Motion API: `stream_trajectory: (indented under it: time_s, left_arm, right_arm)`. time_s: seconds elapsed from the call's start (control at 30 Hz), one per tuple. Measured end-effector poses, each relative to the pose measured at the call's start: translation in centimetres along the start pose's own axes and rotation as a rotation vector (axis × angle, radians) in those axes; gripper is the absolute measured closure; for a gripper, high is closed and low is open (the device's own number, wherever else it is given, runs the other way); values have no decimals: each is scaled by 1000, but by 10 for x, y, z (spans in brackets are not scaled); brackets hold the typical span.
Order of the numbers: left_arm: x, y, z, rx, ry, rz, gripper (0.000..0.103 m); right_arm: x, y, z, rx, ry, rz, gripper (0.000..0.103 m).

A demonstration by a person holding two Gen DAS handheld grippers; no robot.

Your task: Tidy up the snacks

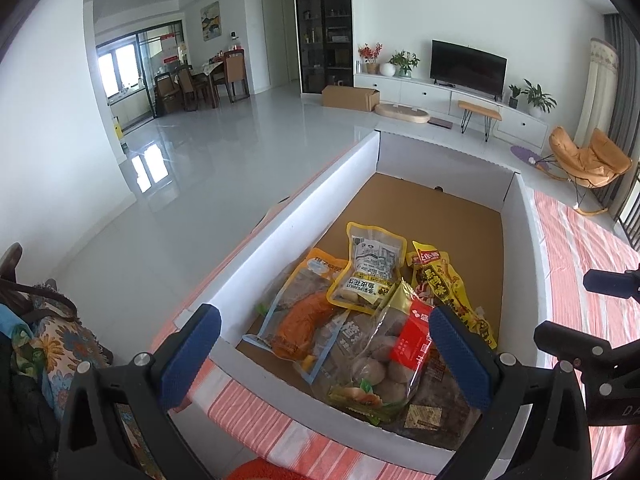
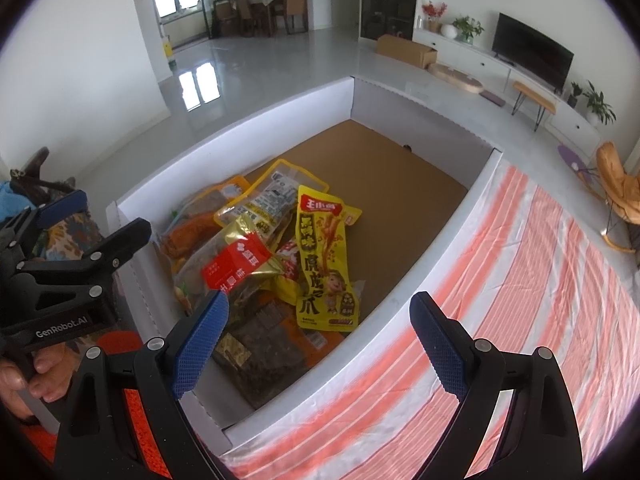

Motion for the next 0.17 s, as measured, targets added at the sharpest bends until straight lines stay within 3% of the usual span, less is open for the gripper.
stream_trajectory:
  time_s: [0.17]
  left_arm:
    - [-5, -1, 1, -16, -9, -20, 0]
  right_arm:
    - [-2, -3, 2, 1, 0, -10, 9]
Point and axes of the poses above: each gripper's, at about its wrist camera, not at the fingertips, and z roughly the way its jaws point, y to its right, x to its top, the point moved 1 cm from there along z, roughly the way its jaws point, and after that the axes turned 4 degrees about z, right-handed, at the moved point
